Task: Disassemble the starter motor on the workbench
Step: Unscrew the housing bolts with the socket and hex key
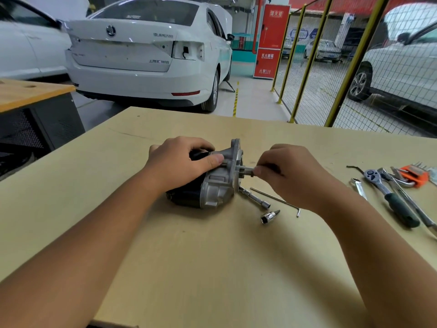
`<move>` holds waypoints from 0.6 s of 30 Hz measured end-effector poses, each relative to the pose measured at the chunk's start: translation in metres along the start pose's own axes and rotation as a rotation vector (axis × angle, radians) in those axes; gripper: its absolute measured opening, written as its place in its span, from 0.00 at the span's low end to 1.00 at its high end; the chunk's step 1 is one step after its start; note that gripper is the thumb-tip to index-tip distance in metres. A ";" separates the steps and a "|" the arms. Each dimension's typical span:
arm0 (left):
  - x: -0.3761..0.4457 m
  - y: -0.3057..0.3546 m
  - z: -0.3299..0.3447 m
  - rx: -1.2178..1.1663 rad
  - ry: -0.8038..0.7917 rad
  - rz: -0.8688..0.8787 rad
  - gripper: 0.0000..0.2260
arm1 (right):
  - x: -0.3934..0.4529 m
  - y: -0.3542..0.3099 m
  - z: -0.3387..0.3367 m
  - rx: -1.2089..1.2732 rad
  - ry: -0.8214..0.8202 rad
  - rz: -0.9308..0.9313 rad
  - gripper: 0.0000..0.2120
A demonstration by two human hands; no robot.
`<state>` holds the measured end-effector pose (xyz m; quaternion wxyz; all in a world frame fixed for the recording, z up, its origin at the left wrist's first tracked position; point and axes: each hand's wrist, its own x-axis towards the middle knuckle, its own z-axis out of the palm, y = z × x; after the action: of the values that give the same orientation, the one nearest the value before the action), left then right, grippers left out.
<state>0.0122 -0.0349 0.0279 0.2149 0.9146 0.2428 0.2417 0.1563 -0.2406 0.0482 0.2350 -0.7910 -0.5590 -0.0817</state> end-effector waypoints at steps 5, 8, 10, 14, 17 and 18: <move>0.001 -0.002 0.000 -0.025 0.002 0.014 0.29 | 0.000 -0.004 -0.001 -0.106 0.089 0.006 0.06; 0.002 -0.005 0.000 -0.034 -0.002 0.014 0.30 | 0.000 -0.006 -0.004 -0.098 0.140 0.014 0.04; 0.002 -0.005 0.001 -0.039 0.000 0.013 0.30 | -0.001 -0.005 -0.004 -0.063 0.122 0.024 0.05; 0.001 -0.002 0.002 -0.032 0.013 0.014 0.27 | -0.002 -0.001 -0.003 0.005 0.075 0.033 0.09; 0.001 0.000 0.001 -0.026 0.015 0.005 0.26 | -0.001 0.003 -0.003 -0.020 0.016 0.053 0.09; 0.001 0.000 0.001 -0.026 0.013 0.002 0.27 | 0.000 0.004 -0.004 -0.029 0.005 0.054 0.09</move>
<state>0.0134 -0.0344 0.0271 0.2248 0.9104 0.2400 0.2509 0.1605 -0.2439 0.0502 0.2269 -0.8090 -0.5355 -0.0854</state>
